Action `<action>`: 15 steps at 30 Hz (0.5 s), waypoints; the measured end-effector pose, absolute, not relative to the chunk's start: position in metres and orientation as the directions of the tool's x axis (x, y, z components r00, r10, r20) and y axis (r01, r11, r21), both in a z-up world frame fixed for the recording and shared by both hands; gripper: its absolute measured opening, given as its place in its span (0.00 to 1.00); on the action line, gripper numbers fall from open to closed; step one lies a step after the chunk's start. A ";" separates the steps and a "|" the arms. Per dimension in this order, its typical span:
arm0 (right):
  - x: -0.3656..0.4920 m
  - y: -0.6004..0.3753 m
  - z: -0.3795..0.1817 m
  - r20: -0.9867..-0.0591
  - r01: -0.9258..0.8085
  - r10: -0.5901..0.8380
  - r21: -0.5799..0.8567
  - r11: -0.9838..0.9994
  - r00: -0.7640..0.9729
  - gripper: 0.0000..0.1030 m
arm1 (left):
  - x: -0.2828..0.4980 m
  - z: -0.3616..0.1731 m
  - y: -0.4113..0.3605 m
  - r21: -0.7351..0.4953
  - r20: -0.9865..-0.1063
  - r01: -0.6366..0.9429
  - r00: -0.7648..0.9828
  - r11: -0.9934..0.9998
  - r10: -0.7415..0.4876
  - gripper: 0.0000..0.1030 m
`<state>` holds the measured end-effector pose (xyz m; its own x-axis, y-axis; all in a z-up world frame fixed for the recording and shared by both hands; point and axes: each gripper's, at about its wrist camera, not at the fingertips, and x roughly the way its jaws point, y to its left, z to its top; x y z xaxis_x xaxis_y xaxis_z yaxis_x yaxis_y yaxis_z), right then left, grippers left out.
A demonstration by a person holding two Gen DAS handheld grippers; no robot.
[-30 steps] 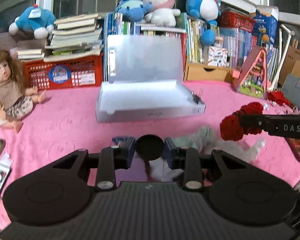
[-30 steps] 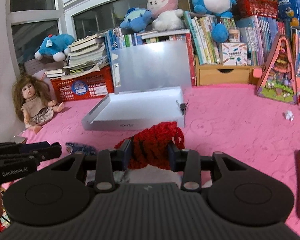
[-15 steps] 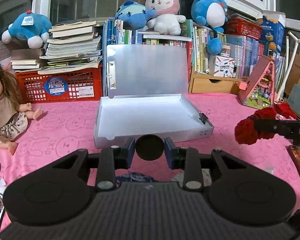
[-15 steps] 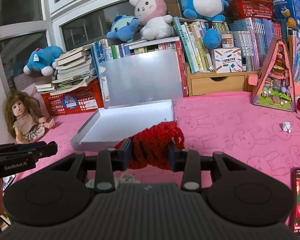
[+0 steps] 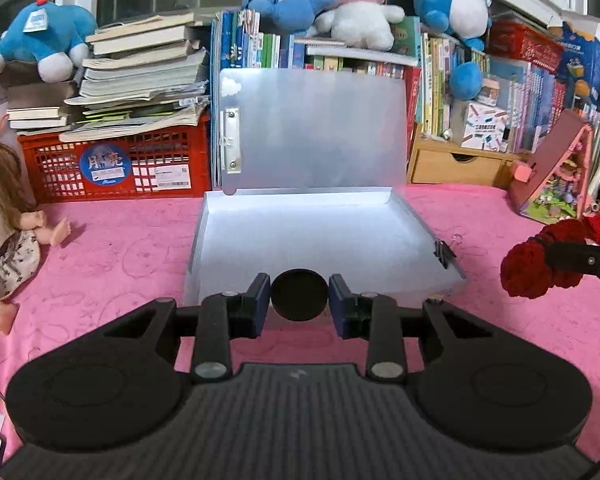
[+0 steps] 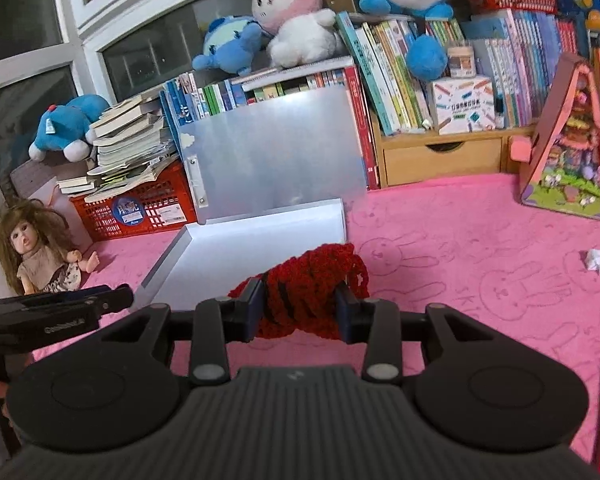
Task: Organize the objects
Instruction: 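Carry the red knitted cloth with the right gripper into the white box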
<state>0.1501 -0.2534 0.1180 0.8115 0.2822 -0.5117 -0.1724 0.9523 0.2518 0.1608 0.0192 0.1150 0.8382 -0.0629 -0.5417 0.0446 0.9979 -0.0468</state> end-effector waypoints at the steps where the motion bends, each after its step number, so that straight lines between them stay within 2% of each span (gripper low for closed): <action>1: 0.156 -0.253 0.118 -0.516 -0.171 0.283 0.253 0.952 0.808 0.40 | 0.168 0.114 0.019 -0.049 -0.550 0.043 0.833 0.998 -0.063 0.36; 7: 0.199 -0.248 0.118 -0.547 -0.154 0.295 0.289 0.945 0.783 0.40 | 0.218 0.109 0.025 -0.125 -0.611 0.020 0.786 0.992 -0.093 0.36; 12: 0.240 -0.243 0.112 -0.569 -0.152 0.326 0.332 0.931 0.755 0.40 | 0.258 0.105 0.033 -0.121 -0.631 -0.013 0.773 0.993 -0.067 0.36; 15: 0.267 -0.233 0.106 -0.599 -0.144 0.326 0.331 0.932 0.731 0.40 | 0.276 0.100 0.035 -0.107 -0.609 -0.032 0.792 0.994 -0.040 0.36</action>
<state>0.2666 -0.2329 0.1063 0.7313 0.3260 -0.5991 -0.1441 0.9324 0.3314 0.2760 0.0349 0.1005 0.7922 -0.0398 -0.6090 -0.0322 0.9938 -0.1069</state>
